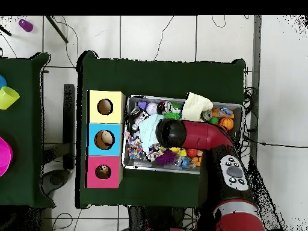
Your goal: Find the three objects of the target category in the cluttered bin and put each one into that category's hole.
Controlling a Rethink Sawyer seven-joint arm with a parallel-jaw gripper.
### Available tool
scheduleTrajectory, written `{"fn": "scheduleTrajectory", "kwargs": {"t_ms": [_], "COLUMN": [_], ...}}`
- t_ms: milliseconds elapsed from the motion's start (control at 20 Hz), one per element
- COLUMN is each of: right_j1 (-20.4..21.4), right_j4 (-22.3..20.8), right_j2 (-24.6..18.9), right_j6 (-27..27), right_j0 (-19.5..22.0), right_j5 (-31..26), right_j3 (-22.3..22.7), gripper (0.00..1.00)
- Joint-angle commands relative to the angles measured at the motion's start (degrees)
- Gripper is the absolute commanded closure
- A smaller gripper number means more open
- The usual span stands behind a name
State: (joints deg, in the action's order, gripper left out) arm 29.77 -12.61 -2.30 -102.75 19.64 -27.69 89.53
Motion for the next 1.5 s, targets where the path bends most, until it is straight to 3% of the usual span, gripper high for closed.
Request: {"fn": "scheduleTrajectory", "kwargs": {"t_ms": [50,600,1050,1500], "right_j1": [-2.98,-3.96,-8.28,-11.56], "right_j4": [1.82,2.17,2.65,3.84], "right_j2": [-3.49,-1.33,1.2,1.66], "right_j6": [-5.89,-10.89,-14.78,-13.2], "right_j0": [-3.18,-5.31,-6.28,-5.31], "right_j5": [-2.99,6.15,16.3,23.91], "right_j3": [-3.43,1.27,4.42,5.87], "gripper": [0.0,0.0,0.0,0.0]}}
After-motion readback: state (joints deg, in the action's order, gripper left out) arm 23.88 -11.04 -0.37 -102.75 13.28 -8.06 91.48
